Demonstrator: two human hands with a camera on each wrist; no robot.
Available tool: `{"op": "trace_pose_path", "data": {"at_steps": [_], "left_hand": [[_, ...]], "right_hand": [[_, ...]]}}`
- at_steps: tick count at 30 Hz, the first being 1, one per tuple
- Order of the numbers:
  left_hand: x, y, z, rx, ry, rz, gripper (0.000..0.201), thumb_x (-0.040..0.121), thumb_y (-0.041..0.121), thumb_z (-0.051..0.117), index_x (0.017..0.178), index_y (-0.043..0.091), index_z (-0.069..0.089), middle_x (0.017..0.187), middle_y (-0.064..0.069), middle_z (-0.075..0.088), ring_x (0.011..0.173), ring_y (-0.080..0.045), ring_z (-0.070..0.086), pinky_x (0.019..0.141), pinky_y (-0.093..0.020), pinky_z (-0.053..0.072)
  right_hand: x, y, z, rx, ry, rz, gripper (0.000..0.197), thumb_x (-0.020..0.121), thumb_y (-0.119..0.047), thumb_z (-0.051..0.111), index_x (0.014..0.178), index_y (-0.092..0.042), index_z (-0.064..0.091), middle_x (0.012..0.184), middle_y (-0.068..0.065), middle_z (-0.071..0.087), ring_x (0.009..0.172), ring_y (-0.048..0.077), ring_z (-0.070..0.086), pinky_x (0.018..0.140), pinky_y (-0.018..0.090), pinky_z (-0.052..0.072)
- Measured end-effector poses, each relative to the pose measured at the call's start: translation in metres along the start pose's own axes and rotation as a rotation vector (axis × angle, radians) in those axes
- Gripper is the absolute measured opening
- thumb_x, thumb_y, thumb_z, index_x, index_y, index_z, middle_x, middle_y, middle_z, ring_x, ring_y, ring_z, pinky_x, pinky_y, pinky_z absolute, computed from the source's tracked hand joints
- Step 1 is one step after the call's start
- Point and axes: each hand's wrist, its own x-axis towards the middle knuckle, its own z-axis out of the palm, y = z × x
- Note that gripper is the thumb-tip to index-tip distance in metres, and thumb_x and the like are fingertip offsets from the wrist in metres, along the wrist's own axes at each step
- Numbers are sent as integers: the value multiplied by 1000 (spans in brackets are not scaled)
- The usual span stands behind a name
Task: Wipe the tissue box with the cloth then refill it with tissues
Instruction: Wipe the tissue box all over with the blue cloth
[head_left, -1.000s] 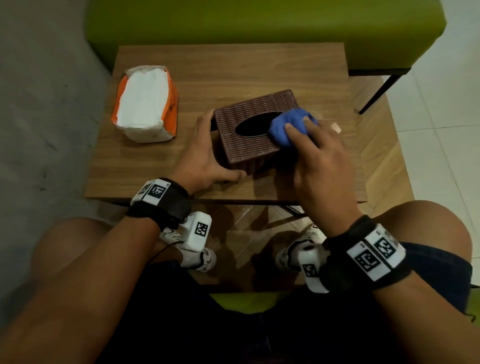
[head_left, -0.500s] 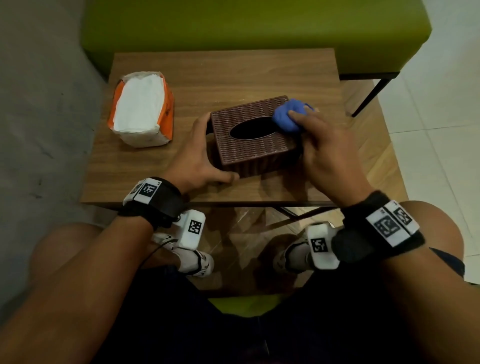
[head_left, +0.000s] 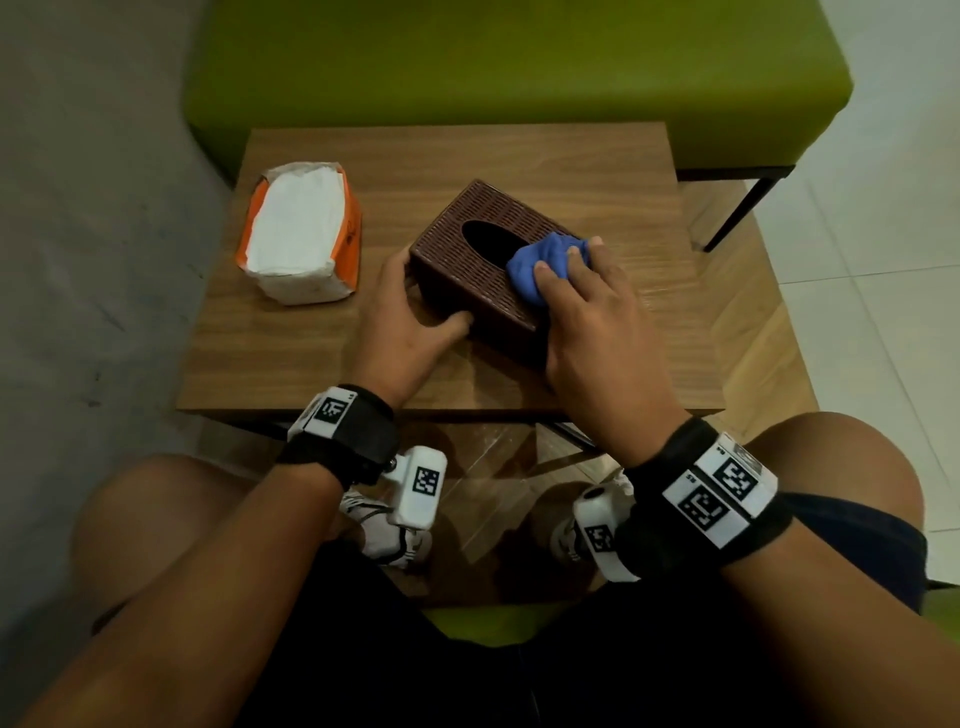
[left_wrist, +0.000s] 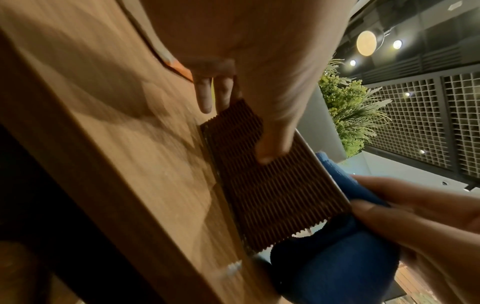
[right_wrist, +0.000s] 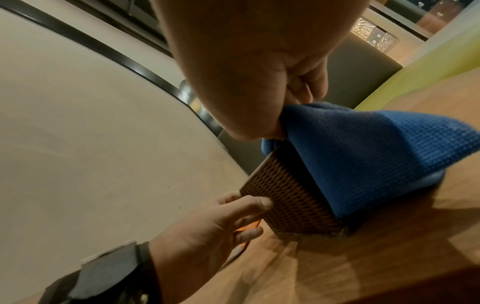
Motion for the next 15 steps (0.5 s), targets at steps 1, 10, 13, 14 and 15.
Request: {"op": "trace_pose_path", "data": {"at_steps": [1,10,13,14,15], "left_hand": [[-2,1,0,-23,-36,-10,94,75,34,95,154,25,44,150,9,58,139,-7,56,118,-33,48],[15,23,-22,-217,-107,-105,55,92,33,85,139,21,60,125,15,71,113,13,68,95,-13,55],[30,32,-19,-211,-84,-108,36,99,27,79,133,19,69,116,16,75,102,14,70,87,-10,54],[34,33,-18,-217,-91,-116,34,98,24,80,131,20,70,116,14,76,102,11,71,88,-12,55],[35,34,-18,-233,-98,-120,34,97,22,80,130,20,71,116,12,77,104,8,73,90,-14,56]], "right_hand": [[0,1,0,1,-3,-14,48,103,-11,50,150,-8,54,158,25,48,158,42,29,126,56,33],[1,28,0,108,-15,-145,46,109,-13,49,154,-15,52,163,19,44,158,37,31,127,56,34],[3,27,2,82,-35,-167,48,108,-16,44,156,-16,50,164,18,43,158,37,31,126,56,34],[3,30,2,75,-44,-185,49,108,-17,43,156,-16,50,164,18,44,158,37,31,127,56,33],[4,34,0,76,-50,-195,49,107,-16,43,155,-16,51,163,18,44,158,37,32,127,56,31]]}}
